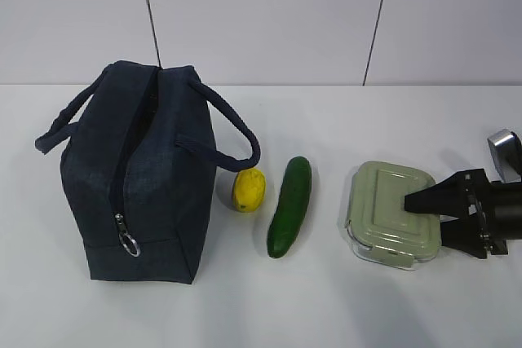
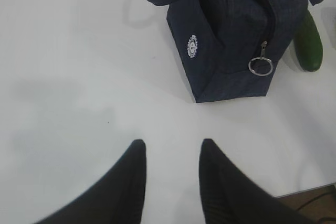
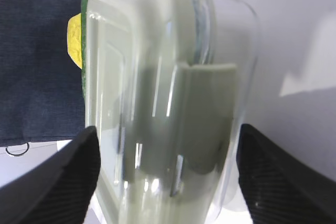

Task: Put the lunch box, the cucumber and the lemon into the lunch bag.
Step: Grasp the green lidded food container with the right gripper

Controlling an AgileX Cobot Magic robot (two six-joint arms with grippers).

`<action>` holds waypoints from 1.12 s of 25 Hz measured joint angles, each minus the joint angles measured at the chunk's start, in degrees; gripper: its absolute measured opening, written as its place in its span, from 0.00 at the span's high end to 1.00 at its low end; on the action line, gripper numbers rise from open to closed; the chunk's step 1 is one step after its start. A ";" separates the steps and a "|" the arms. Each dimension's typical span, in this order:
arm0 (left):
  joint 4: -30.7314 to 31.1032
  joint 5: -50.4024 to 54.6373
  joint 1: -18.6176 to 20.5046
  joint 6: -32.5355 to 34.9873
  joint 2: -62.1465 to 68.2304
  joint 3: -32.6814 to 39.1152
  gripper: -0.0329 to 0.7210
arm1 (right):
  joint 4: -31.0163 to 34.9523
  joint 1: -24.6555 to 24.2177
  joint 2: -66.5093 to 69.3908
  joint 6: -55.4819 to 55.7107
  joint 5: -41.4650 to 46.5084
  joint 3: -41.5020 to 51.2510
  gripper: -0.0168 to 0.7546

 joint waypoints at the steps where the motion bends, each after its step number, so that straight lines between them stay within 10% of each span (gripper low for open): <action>1: 0.00 0.00 0.00 0.00 0.00 0.00 0.63 | 0.00 0.00 0.00 -0.13 0.00 0.00 0.22; 28: 0.00 0.00 0.00 0.00 0.00 0.00 0.63 | 0.20 0.00 0.07 -1.58 0.40 -0.13 0.47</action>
